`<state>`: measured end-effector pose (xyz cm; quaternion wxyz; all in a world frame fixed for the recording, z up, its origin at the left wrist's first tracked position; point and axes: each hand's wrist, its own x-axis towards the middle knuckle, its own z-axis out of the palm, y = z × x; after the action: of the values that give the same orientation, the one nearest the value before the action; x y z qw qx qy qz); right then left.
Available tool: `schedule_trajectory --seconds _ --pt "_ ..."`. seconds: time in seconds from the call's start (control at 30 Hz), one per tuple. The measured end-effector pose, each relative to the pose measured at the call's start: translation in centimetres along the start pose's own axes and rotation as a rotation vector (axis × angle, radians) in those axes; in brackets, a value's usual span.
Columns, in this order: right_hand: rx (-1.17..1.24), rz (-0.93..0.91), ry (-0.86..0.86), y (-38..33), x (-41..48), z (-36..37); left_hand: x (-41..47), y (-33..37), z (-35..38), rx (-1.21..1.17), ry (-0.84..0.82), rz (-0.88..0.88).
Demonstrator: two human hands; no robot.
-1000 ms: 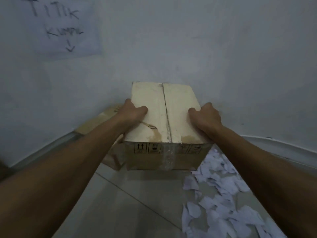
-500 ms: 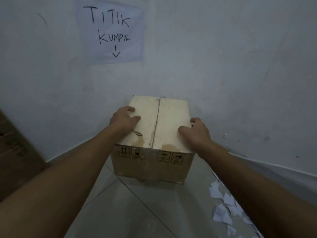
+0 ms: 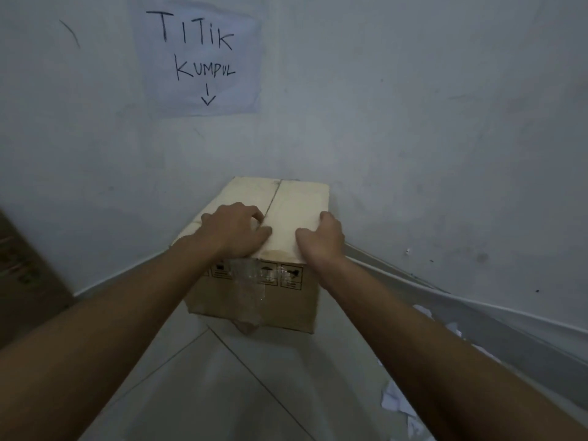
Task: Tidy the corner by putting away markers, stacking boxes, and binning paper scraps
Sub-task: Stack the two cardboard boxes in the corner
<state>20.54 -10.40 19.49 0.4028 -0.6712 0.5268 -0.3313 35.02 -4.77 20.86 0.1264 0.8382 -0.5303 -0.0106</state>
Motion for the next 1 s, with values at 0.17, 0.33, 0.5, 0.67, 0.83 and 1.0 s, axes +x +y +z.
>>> schedule_trajectory --seconds 0.17,0.33,0.5,0.67,0.83,1.0 --pt "0.006 -0.007 0.008 -0.5 -0.4 1.8 -2.6 -1.9 -2.1 -0.098 -0.339 0.092" --pt "0.011 0.026 -0.019 -0.7 -0.3 2.4 -2.7 -4.3 -0.6 -0.11 -0.218 0.179" --pt "-0.001 -0.118 -0.088 0.5 -1.8 3.8 -1.5 -5.7 -0.2 -0.064 -0.065 0.187" --pt "-0.009 -0.286 -0.145 1.4 -2.0 5.1 -2.4 -7.3 1.0 -0.1 0.338 0.03" --pt "0.061 -0.35 -0.101 1.6 -2.2 5.0 -4.1 -5.3 1.1 -0.229 -0.05 -0.093" --pt "0.118 -0.351 -0.177 2.0 -1.5 4.2 -3.0 -4.9 2.6 -0.369 -0.046 -0.134"
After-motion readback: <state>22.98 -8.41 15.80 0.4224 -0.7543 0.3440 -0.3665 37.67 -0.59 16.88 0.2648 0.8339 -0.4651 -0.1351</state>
